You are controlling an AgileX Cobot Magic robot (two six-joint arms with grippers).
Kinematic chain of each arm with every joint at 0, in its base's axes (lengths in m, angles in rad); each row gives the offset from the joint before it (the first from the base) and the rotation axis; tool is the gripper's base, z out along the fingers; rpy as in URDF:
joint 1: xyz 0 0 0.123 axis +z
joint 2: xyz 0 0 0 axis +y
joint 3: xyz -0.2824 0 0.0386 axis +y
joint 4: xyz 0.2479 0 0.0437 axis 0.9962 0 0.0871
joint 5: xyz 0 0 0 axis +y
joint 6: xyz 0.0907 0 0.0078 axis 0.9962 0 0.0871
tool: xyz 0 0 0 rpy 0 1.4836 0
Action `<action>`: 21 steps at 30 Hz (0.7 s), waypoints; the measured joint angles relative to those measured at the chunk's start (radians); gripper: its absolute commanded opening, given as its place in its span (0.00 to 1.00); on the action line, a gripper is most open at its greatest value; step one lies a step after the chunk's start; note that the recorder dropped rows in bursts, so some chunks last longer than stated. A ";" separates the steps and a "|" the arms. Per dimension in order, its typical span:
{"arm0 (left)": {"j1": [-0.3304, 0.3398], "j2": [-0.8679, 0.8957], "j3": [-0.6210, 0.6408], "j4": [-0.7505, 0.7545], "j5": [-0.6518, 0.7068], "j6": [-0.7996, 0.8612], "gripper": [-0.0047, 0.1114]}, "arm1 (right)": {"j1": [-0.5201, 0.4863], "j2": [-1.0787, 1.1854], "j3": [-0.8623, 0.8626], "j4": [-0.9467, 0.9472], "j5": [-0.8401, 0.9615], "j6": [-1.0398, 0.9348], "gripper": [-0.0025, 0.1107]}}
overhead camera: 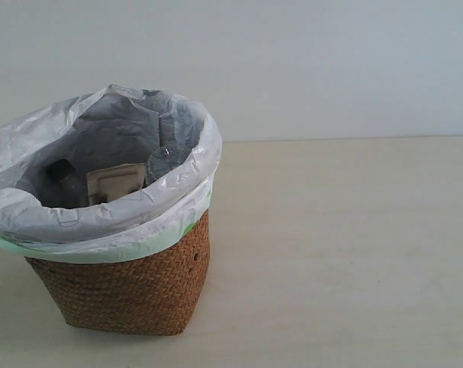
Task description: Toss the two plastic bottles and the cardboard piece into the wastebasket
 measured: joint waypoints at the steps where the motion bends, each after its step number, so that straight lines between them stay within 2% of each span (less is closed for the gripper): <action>1: 0.000 0.000 0.000 0.000 0.000 0.000 0.09 | -0.002 0.000 0.000 -0.006 -0.005 0.015 0.08; 14: 0.000 0.000 0.000 0.000 0.000 0.000 0.09 | -0.008 -0.002 0.002 -0.055 0.165 0.031 0.08; 21: 0.000 0.000 0.000 0.000 0.000 0.000 0.09 | -0.008 -0.002 0.002 -0.149 0.236 -0.090 0.08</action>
